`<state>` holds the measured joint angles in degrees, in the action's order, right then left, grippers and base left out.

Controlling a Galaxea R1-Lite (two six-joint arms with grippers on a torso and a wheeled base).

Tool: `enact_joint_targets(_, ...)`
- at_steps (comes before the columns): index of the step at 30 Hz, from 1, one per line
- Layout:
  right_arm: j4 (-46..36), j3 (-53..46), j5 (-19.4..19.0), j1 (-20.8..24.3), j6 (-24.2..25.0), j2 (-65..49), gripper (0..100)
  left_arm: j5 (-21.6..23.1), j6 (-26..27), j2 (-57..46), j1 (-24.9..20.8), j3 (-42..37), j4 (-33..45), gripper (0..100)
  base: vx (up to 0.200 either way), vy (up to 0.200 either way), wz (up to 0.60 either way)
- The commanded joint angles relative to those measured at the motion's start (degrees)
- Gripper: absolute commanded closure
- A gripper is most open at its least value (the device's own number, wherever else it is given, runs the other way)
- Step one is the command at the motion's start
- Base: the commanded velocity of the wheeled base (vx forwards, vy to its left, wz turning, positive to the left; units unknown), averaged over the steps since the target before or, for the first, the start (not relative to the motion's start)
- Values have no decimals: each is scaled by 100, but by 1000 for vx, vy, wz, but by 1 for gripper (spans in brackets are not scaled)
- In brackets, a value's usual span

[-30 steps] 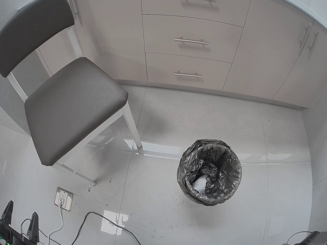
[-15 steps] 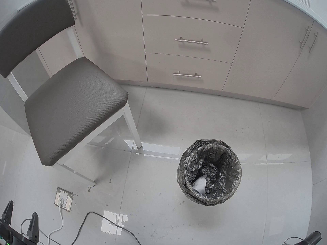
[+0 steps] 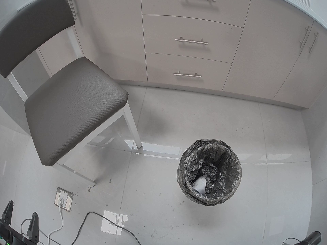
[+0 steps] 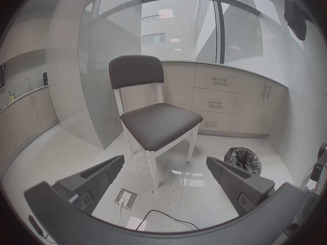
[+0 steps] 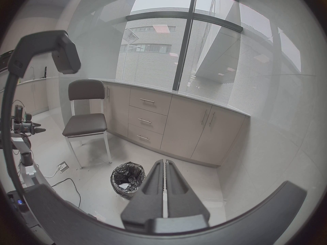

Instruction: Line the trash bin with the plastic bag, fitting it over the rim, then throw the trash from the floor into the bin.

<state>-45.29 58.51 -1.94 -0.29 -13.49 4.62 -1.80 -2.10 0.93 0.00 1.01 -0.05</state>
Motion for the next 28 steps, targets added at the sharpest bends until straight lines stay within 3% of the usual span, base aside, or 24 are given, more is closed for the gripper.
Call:
enact_joint_targets(1,5003,-5799,-26,56,541,-462,100,-4,-1,-93,0,-101,5,0,0,0,0)
enact_joint_targets(6,4634,-5834,-8,56,1183,-462,100,-4,-1,-93,0,-101,-4,0,0,0,0)
enact_joint_targets(28,4590,-5843,88,56,1367,-462,100,-4,-1,-93,0,-92,-4,0,0,0,0)
